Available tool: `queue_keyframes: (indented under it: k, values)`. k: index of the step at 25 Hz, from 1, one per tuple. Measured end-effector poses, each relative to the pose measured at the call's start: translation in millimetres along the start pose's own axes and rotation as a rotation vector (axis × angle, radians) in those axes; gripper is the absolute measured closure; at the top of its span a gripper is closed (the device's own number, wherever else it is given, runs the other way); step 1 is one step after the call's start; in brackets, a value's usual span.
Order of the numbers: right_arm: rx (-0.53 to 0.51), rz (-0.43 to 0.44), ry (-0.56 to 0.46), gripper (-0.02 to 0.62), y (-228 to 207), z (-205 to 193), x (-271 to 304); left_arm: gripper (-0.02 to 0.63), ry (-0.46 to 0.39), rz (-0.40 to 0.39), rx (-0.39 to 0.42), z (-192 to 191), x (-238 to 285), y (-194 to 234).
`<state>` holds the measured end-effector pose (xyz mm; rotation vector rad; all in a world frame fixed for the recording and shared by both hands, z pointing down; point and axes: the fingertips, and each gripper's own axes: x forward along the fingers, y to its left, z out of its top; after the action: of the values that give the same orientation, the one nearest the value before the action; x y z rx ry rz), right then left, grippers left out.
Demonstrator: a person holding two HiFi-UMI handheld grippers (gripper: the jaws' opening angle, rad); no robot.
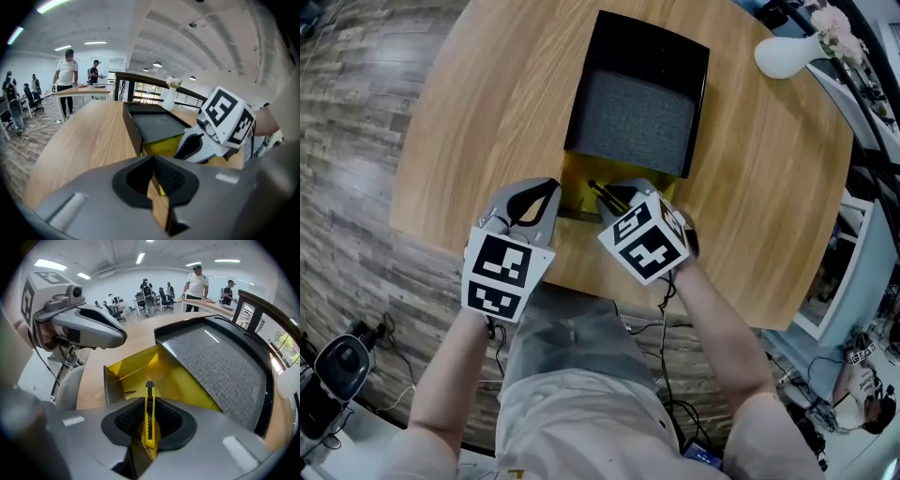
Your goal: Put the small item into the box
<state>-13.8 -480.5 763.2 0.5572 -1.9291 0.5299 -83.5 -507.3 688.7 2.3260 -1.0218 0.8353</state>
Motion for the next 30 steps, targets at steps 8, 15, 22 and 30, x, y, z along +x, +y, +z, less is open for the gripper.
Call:
queue_keyframes:
  k: [8, 15, 22, 30]
  values:
    - [-0.001, 0.007, 0.012, 0.523, 5, -3, -3, 0.603, 0.004, -0.002, 0.003, -3, -6, -9]
    - [0.045, 0.008, -0.022, 0.494, 6, -1, -6, 0.603, -0.003, 0.003, 0.017, -1, -12, -11]
    - [0.089, -0.089, -0.151, 0.520, -2, 22, -56, 0.603, -0.059, 0.039, 0.026, 28, -41, -9]
    - [0.084, -0.225, -0.342, 0.542, 6, 50, -148, 0.603, -0.172, 0.077, 0.068, 82, -103, -27]
